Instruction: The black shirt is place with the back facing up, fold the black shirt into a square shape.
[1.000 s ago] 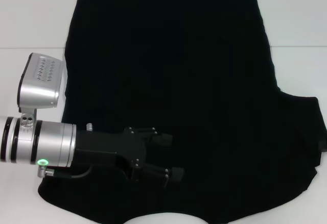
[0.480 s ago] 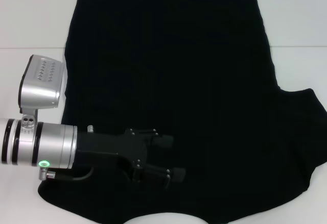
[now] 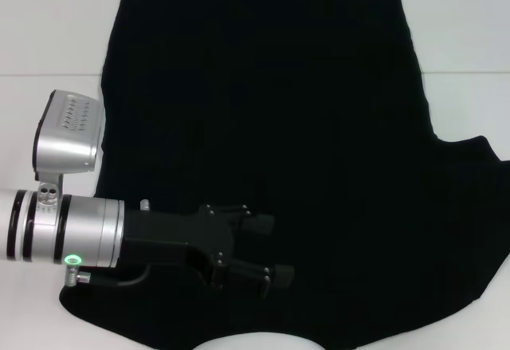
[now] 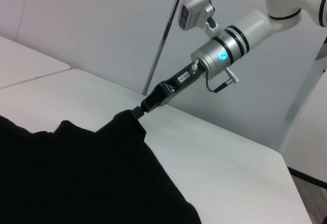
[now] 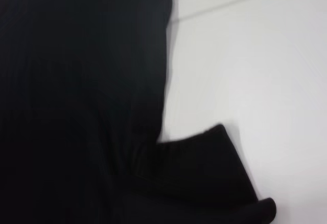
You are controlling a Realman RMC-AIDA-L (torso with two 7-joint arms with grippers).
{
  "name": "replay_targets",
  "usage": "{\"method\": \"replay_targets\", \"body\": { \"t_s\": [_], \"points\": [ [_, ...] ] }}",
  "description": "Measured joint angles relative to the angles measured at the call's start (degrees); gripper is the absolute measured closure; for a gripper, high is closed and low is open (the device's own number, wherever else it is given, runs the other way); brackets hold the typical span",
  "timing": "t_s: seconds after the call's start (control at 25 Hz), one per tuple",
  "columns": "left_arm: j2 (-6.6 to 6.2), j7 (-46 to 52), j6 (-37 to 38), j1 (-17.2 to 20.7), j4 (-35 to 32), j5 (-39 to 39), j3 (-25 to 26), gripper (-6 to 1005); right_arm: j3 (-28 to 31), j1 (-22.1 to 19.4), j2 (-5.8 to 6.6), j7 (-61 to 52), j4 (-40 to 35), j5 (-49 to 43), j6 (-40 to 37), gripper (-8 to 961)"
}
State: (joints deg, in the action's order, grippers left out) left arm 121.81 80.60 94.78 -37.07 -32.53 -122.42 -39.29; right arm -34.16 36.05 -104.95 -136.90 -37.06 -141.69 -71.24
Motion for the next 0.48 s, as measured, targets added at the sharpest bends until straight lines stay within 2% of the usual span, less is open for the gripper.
{"method": "replay_targets", "body": {
  "t_s": [0.32,0.48],
  "points": [
    [0.36,0.63,-0.05,0.07,0.11,0.03,0.07,39,-0.30,2.55,-0.72,1.61,-0.02,0.53,-2.58,948],
    [0.31,0.76,-0.05,0.08,0.10,0.76,0.11,39,-0.84,6.18,-2.39,4.03,-0.04,2.35,-5.40,948]
  ]
}}
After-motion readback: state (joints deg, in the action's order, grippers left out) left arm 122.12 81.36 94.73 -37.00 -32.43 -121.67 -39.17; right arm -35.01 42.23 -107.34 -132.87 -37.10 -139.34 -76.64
